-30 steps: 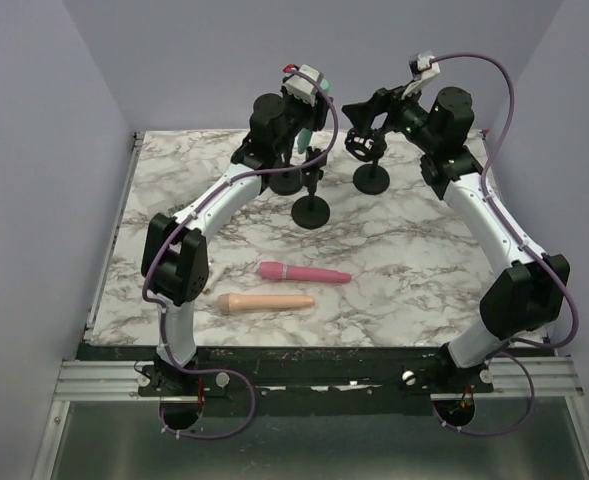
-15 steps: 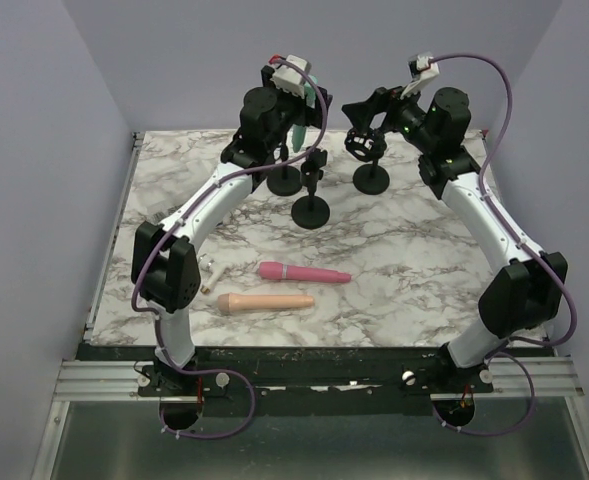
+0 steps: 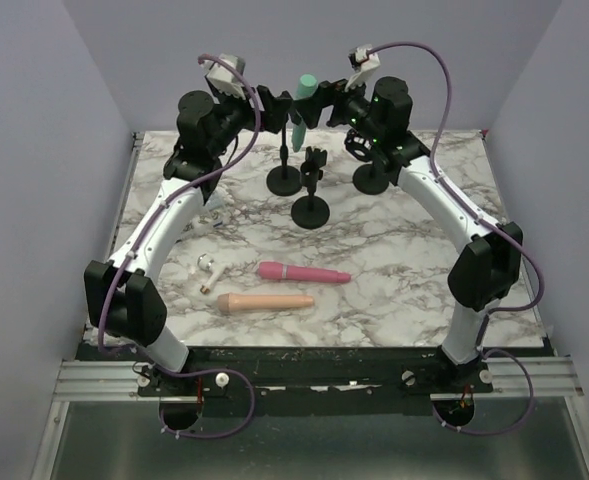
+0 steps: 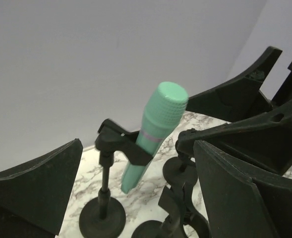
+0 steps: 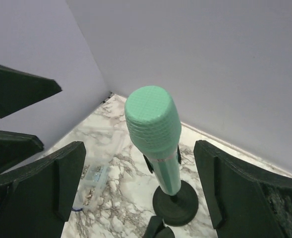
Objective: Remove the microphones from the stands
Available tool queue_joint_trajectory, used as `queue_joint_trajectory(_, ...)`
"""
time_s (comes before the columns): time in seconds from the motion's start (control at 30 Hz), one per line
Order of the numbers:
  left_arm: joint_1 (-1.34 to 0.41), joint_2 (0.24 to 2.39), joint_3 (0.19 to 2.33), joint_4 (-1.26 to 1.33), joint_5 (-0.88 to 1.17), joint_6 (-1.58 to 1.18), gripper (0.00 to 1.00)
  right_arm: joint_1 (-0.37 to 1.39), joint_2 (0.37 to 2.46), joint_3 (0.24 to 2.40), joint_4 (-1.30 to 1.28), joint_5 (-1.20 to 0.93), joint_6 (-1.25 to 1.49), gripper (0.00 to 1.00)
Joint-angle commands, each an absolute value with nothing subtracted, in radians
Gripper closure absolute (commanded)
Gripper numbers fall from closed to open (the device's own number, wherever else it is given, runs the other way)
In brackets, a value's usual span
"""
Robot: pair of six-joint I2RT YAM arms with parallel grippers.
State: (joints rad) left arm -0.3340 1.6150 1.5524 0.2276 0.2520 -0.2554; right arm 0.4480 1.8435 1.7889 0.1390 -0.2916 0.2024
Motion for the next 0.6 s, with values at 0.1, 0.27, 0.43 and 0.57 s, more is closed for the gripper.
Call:
queue_joint_trajectory(0.1, -0.208, 1.480, 1.417, 0.200, 0.300, -0.419, 0.01, 0.577, 1.919, 1.852, 0.157, 0.221, 0.222, 0.00)
queue_joint_trajectory(0.27, -0.207, 1.461, 1.417, 0.178, 0.282, -0.422, 0.02, 0.600, 1.956, 1.881, 0.163, 0.488, 0.317, 0.00)
queue_joint_trajectory(0.43, -0.208, 1.451, 1.410, 0.169, 0.272, -0.452, 0.01, 0.626, 2.023, 1.960, 0.146, 0.579, 0.303, 0.00)
queue_joint_trajectory(0.57, -0.206, 1.432, 1.398, 0.153, 0.251, -0.454, 0.01, 0.667, 2.080, 2.029, 0.159, 0.675, 0.236, 0.01)
